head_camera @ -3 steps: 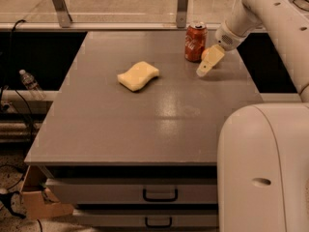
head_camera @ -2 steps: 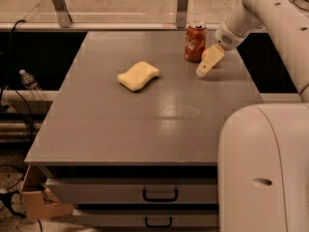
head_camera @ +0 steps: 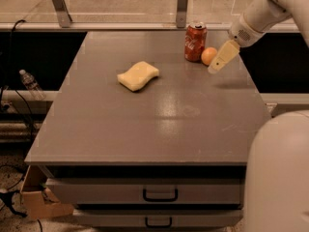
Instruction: Move orange near coke can
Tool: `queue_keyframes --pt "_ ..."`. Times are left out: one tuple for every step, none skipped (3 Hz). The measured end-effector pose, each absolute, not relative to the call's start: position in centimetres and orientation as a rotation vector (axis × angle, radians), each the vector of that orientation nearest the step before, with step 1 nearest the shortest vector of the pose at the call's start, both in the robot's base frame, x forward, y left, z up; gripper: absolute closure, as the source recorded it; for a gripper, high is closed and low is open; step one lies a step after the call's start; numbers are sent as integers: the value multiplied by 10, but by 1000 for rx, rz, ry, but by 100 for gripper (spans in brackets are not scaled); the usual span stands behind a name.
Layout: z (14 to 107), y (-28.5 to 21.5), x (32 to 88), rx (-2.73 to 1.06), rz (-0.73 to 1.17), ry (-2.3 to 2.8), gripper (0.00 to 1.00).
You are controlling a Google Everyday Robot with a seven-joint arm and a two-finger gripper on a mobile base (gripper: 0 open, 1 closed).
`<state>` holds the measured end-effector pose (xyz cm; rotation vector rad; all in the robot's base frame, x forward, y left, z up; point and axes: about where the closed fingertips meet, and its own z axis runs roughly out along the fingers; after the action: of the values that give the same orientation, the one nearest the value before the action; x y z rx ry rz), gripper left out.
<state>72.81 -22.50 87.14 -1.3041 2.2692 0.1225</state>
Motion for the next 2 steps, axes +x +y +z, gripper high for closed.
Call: queue_keyframes --pt "884 -240 702 -1277 116 2249 0" --pt "885 -258 668 -1252 104 2242 0"
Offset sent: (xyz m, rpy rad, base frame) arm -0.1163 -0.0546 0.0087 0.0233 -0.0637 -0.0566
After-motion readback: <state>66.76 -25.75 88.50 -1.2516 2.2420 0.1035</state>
